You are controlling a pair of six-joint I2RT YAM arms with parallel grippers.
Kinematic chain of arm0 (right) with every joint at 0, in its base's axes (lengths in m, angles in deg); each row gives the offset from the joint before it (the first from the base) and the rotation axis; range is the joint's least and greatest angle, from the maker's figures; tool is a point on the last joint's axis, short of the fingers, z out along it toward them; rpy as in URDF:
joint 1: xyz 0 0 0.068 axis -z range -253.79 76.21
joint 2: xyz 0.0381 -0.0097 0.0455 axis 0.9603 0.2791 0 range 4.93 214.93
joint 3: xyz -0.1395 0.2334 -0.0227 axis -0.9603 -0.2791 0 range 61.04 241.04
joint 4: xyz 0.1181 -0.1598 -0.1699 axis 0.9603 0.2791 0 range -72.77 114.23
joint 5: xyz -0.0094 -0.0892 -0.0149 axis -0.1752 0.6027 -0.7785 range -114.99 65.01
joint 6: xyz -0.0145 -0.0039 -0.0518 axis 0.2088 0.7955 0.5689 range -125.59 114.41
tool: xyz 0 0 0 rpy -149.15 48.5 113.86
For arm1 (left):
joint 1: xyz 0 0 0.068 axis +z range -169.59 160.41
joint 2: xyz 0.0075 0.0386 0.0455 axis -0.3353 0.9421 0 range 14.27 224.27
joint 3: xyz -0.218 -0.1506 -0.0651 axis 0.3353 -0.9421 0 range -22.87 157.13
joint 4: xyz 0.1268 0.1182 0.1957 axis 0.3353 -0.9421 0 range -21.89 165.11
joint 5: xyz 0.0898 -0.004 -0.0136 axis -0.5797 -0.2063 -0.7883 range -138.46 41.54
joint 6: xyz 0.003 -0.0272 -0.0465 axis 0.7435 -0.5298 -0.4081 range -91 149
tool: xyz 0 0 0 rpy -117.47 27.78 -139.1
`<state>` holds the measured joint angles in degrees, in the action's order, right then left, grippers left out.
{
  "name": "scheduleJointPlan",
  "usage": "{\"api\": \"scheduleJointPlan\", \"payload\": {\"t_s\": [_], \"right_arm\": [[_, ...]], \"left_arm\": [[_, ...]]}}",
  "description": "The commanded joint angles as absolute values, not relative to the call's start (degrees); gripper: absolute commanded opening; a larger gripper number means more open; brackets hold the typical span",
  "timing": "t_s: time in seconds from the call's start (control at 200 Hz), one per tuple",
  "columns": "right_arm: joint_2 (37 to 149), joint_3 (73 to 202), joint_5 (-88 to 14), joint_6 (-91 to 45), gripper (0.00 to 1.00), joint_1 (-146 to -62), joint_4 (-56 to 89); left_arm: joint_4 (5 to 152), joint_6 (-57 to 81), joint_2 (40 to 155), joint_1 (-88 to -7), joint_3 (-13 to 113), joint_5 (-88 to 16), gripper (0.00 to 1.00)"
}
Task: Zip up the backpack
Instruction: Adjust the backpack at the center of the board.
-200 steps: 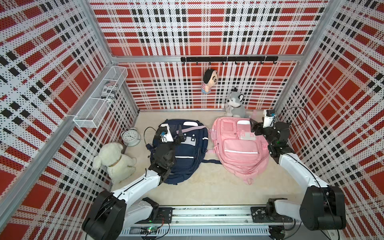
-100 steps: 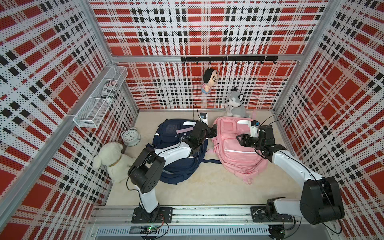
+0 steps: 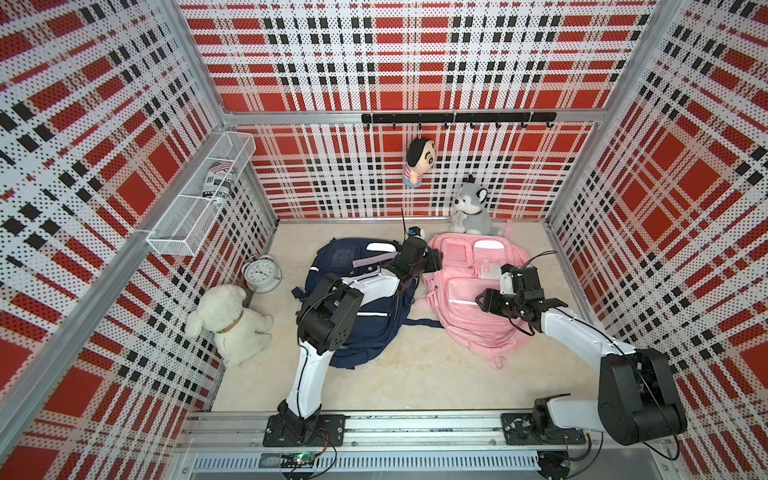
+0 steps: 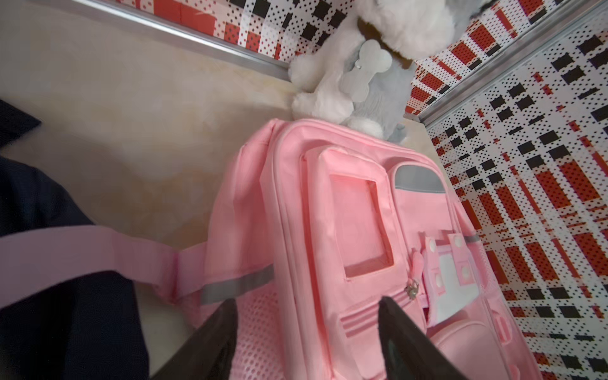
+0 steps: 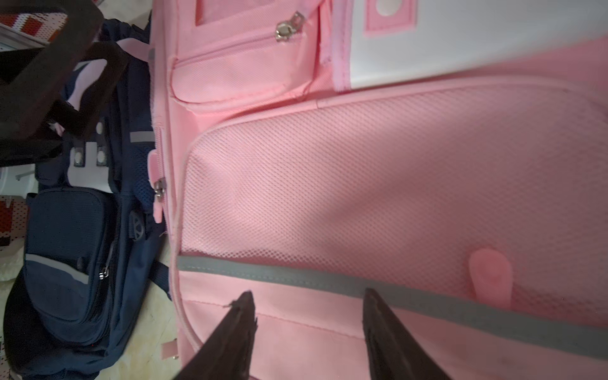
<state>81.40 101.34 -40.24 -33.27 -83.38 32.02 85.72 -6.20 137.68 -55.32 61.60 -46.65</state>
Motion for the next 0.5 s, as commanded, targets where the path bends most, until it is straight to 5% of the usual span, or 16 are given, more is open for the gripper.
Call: {"api": "scheduleJointPlan", "payload": {"t_s": [0.0,0.496], "right_arm": [[80.2,100.7,-36.9,-34.6,0.57,-83.6,34.0],[99.8,106.9,-33.5,-30.0,0.58,-79.9,31.9]], "left_arm": [[85.9,-8.7,140.5,-54.4,62.9,-42.5,0.57],[91.5,-10.6,141.0,-54.6,58.9,-38.0,0.03]]}}
